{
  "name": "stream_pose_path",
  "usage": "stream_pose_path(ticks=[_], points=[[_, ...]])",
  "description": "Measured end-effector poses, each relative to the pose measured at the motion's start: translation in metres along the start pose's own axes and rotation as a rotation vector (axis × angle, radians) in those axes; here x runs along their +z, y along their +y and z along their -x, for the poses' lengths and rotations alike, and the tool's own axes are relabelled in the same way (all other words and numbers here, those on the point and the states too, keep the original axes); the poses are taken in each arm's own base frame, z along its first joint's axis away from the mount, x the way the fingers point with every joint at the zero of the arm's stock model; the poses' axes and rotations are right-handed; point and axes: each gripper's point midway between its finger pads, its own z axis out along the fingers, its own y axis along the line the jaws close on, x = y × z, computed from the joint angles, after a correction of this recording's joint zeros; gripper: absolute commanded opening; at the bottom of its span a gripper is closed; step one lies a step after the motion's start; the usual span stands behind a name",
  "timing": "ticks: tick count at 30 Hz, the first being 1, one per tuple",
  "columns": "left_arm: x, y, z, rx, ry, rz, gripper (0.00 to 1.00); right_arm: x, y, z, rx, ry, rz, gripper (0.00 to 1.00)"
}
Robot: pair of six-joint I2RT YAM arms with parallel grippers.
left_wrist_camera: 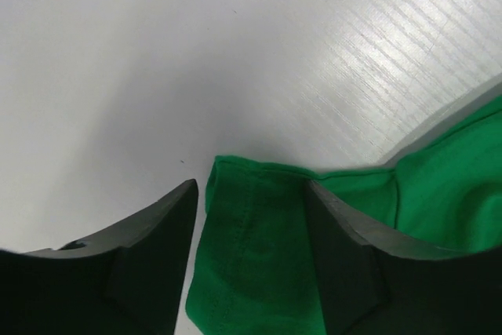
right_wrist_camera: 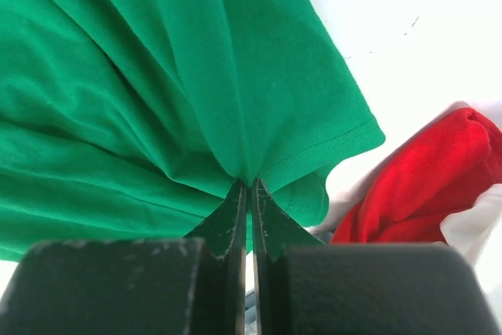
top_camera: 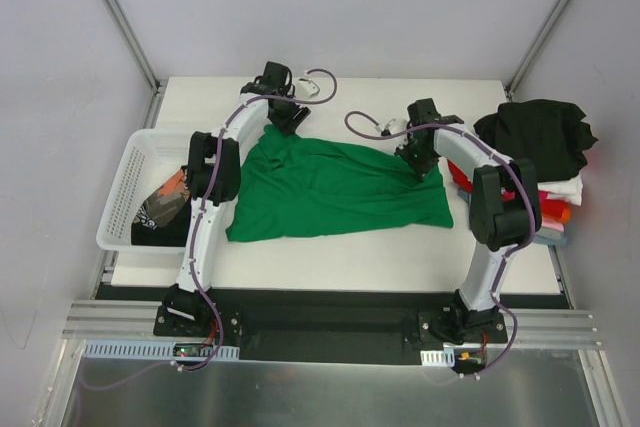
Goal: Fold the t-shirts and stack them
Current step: Grap the side of the flattened tshirt furthest away from the robot with both arms
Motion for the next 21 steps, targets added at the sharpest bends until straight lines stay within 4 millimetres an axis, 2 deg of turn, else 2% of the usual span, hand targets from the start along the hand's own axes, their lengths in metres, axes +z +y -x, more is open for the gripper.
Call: stream_pose_path(ticks=[6, 9, 10, 21], points=[[-0.0003, -0.0040, -0.0018, -0.006, 0.005, -0.018, 0.34, -0.0045, -0.0011, 0.0020, 0.001, -0.012, -0.005, 0.01], [-0.0004, -0.0074, -0.0024, -0.011, 0.005, -0.035, 0.03, -0.0066, -0.0012, 0.0022, 0.001, -0.017, -0.008, 0.01], [-0.0005, -0.0083, -0.0032, -0.011, 0.008, -0.039, 0.00, -0.0071, -0.0009, 0.0018, 0.001, -0.017, -0.007, 0.01], [-0.0006, -0.0095, -0.0041, -0.012, 0.010, -0.045, 0.00, -0.0081, -0.0001, 0.0007, 0.004, -0.017, -0.007, 0.01]])
